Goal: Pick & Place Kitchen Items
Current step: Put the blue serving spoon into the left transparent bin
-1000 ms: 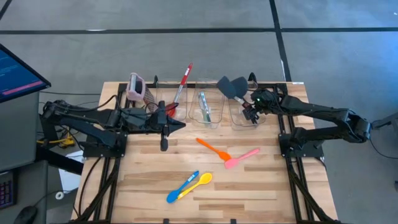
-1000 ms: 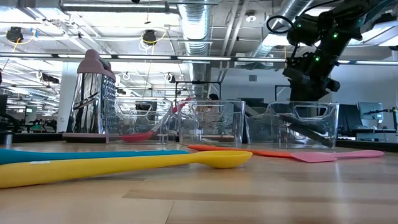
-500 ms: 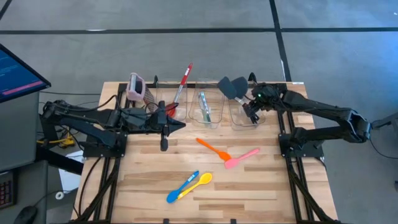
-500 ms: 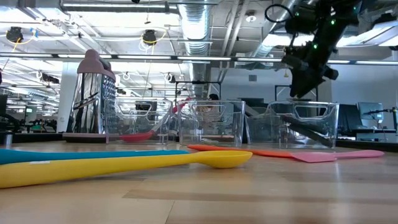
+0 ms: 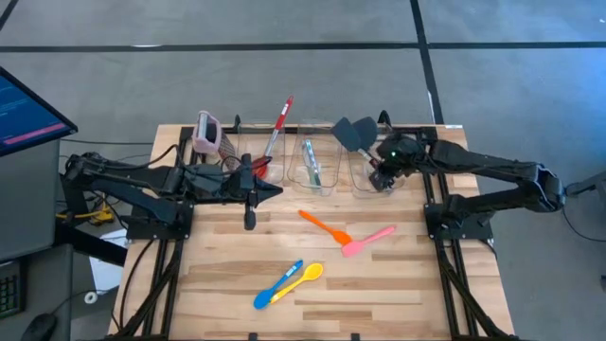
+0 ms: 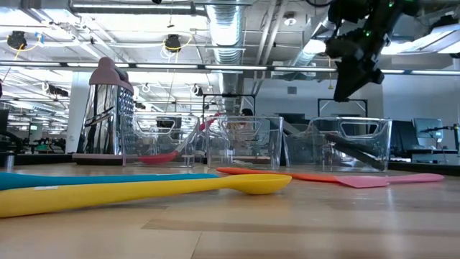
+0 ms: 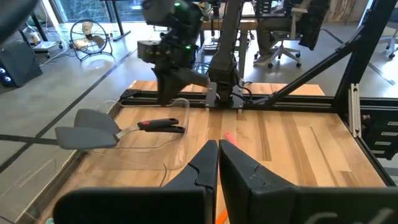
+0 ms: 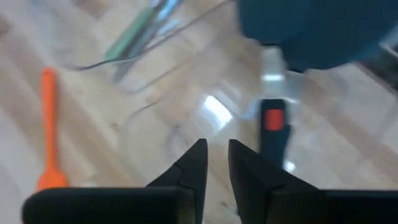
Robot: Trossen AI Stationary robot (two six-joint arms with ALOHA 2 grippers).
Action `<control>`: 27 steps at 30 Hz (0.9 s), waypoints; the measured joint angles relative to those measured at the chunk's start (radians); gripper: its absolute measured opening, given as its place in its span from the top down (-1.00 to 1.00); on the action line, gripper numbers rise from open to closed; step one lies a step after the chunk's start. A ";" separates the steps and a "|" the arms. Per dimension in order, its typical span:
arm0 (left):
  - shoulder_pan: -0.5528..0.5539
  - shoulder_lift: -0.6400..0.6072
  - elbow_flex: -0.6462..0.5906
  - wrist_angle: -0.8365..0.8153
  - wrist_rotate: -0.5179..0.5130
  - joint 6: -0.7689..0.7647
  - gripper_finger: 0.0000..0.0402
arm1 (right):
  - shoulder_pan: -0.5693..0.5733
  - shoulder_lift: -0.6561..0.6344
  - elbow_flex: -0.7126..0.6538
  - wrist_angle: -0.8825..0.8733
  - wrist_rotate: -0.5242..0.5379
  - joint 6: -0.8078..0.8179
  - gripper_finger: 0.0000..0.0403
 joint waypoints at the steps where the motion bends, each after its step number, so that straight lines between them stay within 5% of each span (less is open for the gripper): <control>1: 0.000 0.000 0.000 0.000 0.000 0.000 0.99 | 0.024 0.000 0.000 0.005 0.000 0.000 0.72; 17: 0.000 0.000 0.000 0.000 0.000 0.000 0.99 | 0.494 0.000 -0.026 0.418 0.043 -0.145 0.99; 27: -0.001 0.000 0.000 0.000 0.000 0.000 0.99 | 0.630 0.012 -0.112 0.517 0.192 -0.235 0.99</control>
